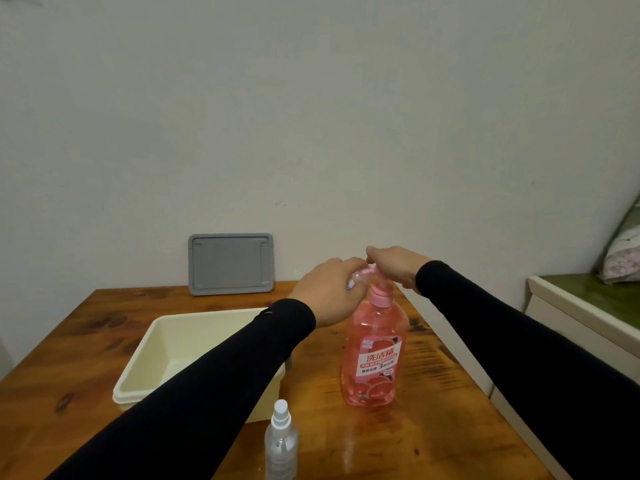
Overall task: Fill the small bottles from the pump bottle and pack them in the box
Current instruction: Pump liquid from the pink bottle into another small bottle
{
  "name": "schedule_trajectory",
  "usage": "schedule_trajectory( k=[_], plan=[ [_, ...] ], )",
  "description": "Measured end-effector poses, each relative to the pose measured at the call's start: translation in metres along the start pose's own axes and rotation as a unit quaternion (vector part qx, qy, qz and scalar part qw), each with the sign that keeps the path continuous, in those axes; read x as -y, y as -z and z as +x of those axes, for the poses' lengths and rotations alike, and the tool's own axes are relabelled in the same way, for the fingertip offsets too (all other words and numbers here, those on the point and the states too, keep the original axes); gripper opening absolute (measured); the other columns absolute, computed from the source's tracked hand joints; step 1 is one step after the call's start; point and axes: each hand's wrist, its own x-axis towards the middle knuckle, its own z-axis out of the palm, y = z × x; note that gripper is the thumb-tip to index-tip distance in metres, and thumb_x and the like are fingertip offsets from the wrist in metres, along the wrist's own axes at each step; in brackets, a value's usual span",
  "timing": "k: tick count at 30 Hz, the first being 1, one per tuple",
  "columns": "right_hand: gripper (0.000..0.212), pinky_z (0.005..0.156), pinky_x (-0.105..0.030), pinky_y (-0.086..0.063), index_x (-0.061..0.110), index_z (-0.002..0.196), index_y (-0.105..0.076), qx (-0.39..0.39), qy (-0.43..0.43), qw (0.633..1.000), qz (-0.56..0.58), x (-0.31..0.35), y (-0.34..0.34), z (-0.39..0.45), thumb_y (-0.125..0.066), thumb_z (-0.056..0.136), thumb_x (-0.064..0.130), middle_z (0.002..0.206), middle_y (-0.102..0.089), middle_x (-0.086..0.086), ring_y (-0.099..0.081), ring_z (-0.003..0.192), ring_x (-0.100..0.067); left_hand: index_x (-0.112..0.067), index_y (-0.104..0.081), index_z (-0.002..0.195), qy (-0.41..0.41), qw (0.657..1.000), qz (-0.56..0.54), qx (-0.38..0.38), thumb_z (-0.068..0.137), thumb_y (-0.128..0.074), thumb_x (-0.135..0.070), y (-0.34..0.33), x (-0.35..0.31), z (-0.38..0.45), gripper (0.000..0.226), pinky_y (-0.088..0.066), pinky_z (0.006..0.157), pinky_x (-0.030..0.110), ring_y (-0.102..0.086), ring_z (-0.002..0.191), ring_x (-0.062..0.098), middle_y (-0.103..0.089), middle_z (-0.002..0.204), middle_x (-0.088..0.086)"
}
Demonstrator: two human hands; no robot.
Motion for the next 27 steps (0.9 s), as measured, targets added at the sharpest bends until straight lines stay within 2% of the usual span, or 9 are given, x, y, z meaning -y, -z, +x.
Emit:
schedule_trajectory(
  k=[2, 4, 8, 10, 13, 16, 18, 21, 27],
  plan=[
    [0.043, 0.074, -0.030, -0.035, 0.007, 0.125, -0.052, 0.003, 0.010, 1.000, 0.002, -0.003, -0.003, -0.001, -0.027, 0.100, 0.032, 0.101, -0.053, -0.007, -0.048, 0.089, -0.019, -0.030, -0.043, 0.137, 0.005, 1.000, -0.013, 0.001, 0.096, -0.040, -0.044, -0.003, 0.001, -0.003, 0.043, -0.039, 0.076, 0.024, -0.055, 0.101, 0.016, -0.058, 0.120, 0.003],
    [0.033, 0.064, -0.028, -0.036, 0.008, 0.117, -0.054, 0.005, 0.028, 0.999, -0.027, -0.007, -0.010, -0.001, -0.031, 0.100, 0.024, 0.101, -0.053, -0.008, -0.050, 0.084, -0.019, -0.033, -0.042, 0.138, 0.009, 1.000, -0.015, 0.005, 0.096, -0.040, -0.042, -0.008, 0.003, -0.006, 0.043, -0.041, 0.076, 0.025, -0.055, 0.100, 0.015, -0.058, 0.119, 0.002],
    [0.031, 0.076, -0.031, -0.041, 0.005, 0.123, -0.051, 0.001, 0.020, 0.999, -0.043, -0.013, -0.018, -0.001, -0.034, 0.099, 0.013, 0.118, -0.057, -0.016, -0.055, 0.102, -0.029, -0.034, -0.041, 0.138, 0.012, 1.000, -0.001, 0.006, 0.095, -0.040, -0.043, -0.012, 0.004, -0.008, 0.044, -0.044, 0.076, 0.026, -0.055, 0.096, 0.014, -0.058, 0.117, 0.002],
    [0.034, 0.079, -0.031, -0.039, 0.005, 0.127, -0.050, 0.006, 0.019, 0.999, -0.037, -0.011, -0.015, -0.001, -0.033, 0.099, 0.017, 0.123, -0.056, -0.016, -0.053, 0.100, -0.026, -0.033, -0.041, 0.138, 0.013, 1.000, -0.001, 0.016, 0.095, -0.040, -0.041, -0.009, 0.004, -0.007, 0.043, -0.043, 0.076, 0.026, -0.055, 0.097, 0.015, -0.058, 0.118, 0.003],
    [0.046, 0.080, -0.031, -0.033, 0.009, 0.131, -0.052, 0.004, 0.002, 0.998, 0.060, -0.006, -0.006, 0.000, -0.030, 0.099, 0.035, 0.101, -0.056, -0.003, -0.049, 0.097, -0.019, -0.030, -0.043, 0.137, 0.007, 1.000, -0.014, 0.018, 0.095, -0.041, -0.041, -0.002, 0.002, -0.002, 0.043, -0.039, 0.071, 0.023, -0.054, 0.093, 0.013, -0.059, 0.119, 0.003],
    [0.048, 0.078, -0.030, -0.032, 0.010, 0.130, -0.052, 0.002, -0.002, 0.998, 0.070, -0.003, -0.003, 0.001, -0.029, 0.099, 0.039, 0.086, -0.052, 0.004, -0.050, 0.089, -0.015, -0.029, -0.045, 0.135, 0.003, 1.000, -0.017, 0.016, 0.094, -0.041, -0.041, 0.001, 0.001, 0.002, 0.043, -0.040, 0.071, 0.023, -0.054, 0.092, 0.013, -0.060, 0.118, 0.003],
    [0.043, 0.073, -0.030, -0.037, 0.009, 0.125, -0.053, -0.003, 0.011, 0.999, 0.051, -0.006, -0.009, 0.000, -0.029, 0.099, 0.034, 0.092, -0.053, 0.001, -0.052, 0.084, -0.014, -0.030, -0.044, 0.136, 0.005, 1.000, -0.020, 0.013, 0.094, -0.041, -0.040, -0.002, 0.002, -0.001, 0.043, -0.040, 0.070, 0.022, -0.055, 0.094, 0.013, -0.060, 0.118, 0.002],
    [0.035, 0.081, -0.033, -0.040, 0.008, 0.114, -0.054, -0.003, 0.034, 0.999, 0.017, -0.014, -0.017, 0.002, -0.027, 0.100, 0.026, 0.095, -0.053, -0.001, -0.054, 0.088, -0.021, -0.033, -0.042, 0.137, 0.011, 1.000, -0.016, 0.015, 0.093, -0.040, -0.040, -0.010, 0.004, -0.007, 0.045, -0.046, 0.077, 0.028, -0.056, 0.098, 0.015, -0.059, 0.119, 0.002],
    [0.053, 0.086, -0.036, -0.037, 0.011, 0.130, -0.053, 0.007, -0.006, 0.999, 0.048, -0.012, -0.013, 0.002, -0.027, 0.099, 0.046, 0.124, -0.056, -0.014, -0.051, 0.105, -0.025, -0.028, -0.044, 0.136, 0.008, 1.000, -0.023, 0.018, 0.095, -0.041, -0.037, -0.004, 0.000, -0.007, 0.043, -0.041, 0.076, 0.026, -0.055, 0.100, 0.017, -0.059, 0.121, 0.004]
  ],
)
